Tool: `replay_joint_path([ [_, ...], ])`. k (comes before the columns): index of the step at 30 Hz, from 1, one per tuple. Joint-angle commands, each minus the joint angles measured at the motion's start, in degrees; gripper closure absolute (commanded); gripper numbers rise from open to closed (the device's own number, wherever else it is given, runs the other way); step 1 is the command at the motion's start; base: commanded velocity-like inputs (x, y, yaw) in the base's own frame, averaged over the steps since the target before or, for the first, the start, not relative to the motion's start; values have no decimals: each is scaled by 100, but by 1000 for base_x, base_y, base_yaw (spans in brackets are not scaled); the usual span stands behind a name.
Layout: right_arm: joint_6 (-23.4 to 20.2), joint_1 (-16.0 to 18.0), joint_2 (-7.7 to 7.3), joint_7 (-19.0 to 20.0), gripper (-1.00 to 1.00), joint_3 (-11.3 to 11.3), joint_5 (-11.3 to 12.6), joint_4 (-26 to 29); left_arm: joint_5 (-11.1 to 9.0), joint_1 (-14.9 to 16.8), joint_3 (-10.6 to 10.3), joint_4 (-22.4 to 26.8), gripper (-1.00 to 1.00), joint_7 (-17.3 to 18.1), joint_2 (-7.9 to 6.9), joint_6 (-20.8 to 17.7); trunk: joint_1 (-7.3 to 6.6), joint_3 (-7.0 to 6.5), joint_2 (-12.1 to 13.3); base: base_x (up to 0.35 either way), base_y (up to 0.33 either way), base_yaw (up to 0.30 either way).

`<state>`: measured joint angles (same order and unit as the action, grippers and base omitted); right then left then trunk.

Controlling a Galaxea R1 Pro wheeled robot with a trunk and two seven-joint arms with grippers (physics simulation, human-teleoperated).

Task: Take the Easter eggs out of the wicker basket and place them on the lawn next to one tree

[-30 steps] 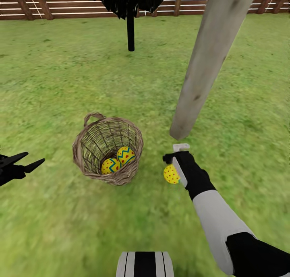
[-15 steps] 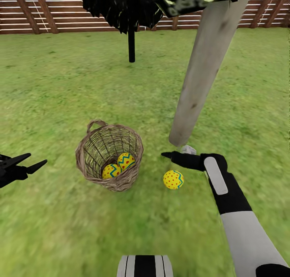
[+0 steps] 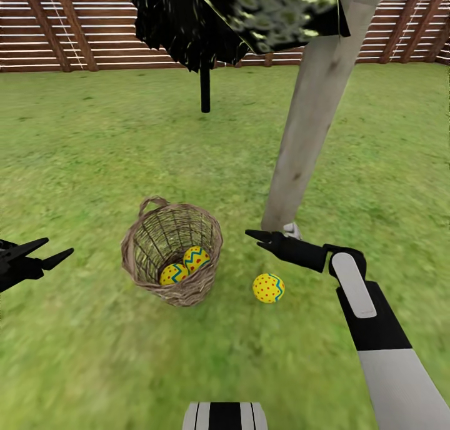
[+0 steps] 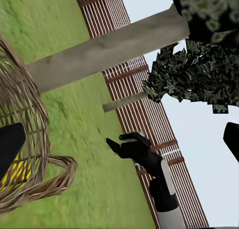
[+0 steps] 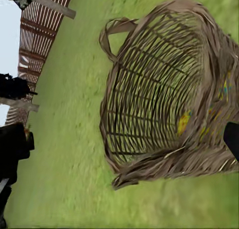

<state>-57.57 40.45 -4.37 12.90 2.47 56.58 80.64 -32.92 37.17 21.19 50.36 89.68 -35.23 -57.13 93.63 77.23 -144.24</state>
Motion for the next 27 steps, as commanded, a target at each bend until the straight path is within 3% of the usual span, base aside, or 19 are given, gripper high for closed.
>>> replay_joint_path([
  [1,-9,-2,-3,137,-100,5,-71,5,5,1,-1,0,-100,23,-1,-61,-3,-17,0,0,0,33],
  [6,-2,-86,4,407,-100,15,-77,20,5,1,-2,8,-100,23,-1,-61,-16,-114,7,0,0,127],
  [27,18,-125,15,425,-100,16,-129,-2,5,1,-10,49,-100,25,8,-56,-70,-509,35,0,0,266],
])
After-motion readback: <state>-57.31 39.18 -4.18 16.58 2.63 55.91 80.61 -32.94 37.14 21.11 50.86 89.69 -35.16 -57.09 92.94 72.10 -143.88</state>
